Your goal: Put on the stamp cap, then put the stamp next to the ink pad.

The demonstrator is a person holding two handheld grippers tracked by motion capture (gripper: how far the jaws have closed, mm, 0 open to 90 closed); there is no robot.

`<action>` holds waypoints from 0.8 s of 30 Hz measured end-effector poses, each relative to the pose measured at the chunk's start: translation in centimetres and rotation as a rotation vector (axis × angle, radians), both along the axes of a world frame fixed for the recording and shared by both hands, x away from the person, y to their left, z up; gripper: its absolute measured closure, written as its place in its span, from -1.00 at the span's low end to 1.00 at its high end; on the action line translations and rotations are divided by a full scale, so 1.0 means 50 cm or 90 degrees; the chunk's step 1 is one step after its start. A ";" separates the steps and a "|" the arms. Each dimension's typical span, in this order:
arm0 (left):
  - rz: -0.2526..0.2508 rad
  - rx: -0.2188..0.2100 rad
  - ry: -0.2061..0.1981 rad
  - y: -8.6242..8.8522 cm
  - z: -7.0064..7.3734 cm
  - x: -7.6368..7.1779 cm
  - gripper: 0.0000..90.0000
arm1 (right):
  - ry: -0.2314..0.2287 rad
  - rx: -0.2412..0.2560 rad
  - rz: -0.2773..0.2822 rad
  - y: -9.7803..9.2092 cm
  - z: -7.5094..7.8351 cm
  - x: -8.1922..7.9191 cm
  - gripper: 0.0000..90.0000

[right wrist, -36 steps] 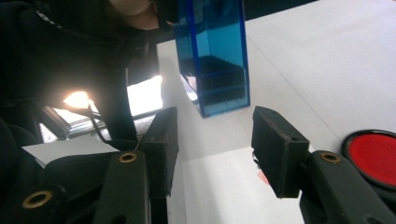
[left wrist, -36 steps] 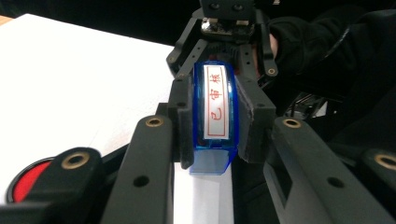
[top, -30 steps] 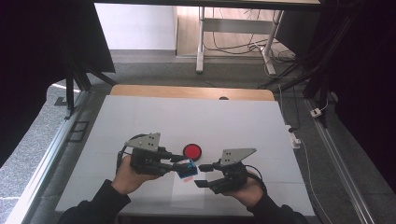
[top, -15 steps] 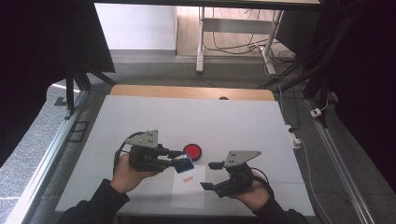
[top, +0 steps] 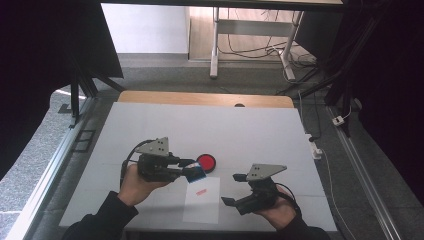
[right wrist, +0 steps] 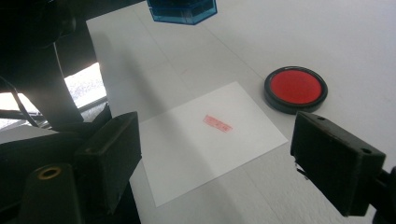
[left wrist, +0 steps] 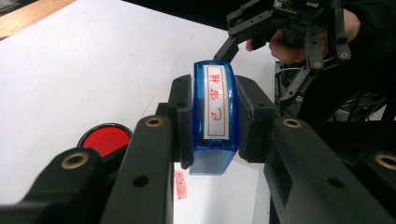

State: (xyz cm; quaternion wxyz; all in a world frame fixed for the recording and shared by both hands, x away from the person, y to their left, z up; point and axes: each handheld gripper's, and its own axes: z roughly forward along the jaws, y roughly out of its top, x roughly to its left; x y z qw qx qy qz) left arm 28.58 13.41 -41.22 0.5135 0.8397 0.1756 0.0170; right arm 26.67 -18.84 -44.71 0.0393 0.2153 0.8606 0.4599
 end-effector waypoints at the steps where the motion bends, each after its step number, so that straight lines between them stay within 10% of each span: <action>1: 0.001 0.001 0.000 0.001 0.000 0.001 0.57 | 0.001 -0.001 -0.002 -0.003 0.000 -0.001 -0.65; 24: 0.045 0.017 0.005 0.013 -0.001 0.014 0.57 | -0.013 -0.024 -0.084 -0.061 -0.005 -0.019 -0.93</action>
